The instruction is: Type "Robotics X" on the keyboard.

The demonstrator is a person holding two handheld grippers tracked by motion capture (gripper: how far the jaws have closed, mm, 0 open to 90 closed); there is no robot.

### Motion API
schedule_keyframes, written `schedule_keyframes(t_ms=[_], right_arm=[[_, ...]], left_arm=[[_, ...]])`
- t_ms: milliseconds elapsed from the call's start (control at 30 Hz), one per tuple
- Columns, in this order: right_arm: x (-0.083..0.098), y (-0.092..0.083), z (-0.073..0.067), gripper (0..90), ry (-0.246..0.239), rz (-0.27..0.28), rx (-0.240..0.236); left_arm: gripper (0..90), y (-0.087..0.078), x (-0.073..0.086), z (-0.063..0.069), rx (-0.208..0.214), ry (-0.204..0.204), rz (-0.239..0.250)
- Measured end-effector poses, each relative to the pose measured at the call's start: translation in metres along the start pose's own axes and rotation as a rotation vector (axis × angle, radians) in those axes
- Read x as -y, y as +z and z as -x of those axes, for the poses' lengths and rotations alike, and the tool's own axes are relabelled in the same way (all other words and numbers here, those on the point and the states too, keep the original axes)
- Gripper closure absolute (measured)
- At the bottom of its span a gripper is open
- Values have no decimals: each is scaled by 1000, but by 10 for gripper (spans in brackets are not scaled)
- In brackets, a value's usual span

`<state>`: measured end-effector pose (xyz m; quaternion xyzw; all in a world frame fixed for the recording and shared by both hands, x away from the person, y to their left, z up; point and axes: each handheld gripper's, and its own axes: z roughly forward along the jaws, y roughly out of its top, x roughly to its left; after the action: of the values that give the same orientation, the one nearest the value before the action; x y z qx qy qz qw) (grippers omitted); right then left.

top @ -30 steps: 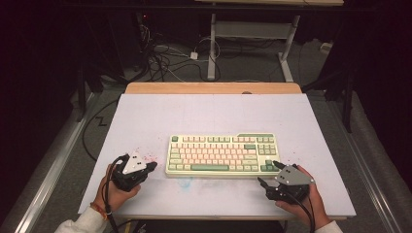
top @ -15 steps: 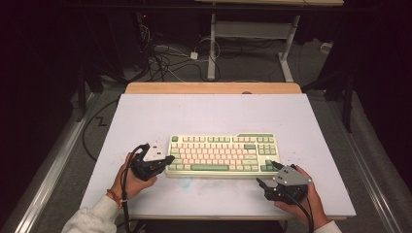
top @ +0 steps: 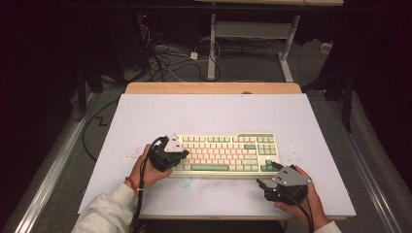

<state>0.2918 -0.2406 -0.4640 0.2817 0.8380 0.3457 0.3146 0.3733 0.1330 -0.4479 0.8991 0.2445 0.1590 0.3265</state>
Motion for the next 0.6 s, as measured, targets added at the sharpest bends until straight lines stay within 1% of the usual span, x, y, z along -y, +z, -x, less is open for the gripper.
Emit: schedule_keyframes(t_ms=[333,600], right_arm=[[-1,0,-1,270,-9,-2,-4],[0,0,-1,270,-8,-2,-4]], left_arm=[[872,12,-6,-1,1,16,-33],[872,15,-8,-1,-8,18,-37]])
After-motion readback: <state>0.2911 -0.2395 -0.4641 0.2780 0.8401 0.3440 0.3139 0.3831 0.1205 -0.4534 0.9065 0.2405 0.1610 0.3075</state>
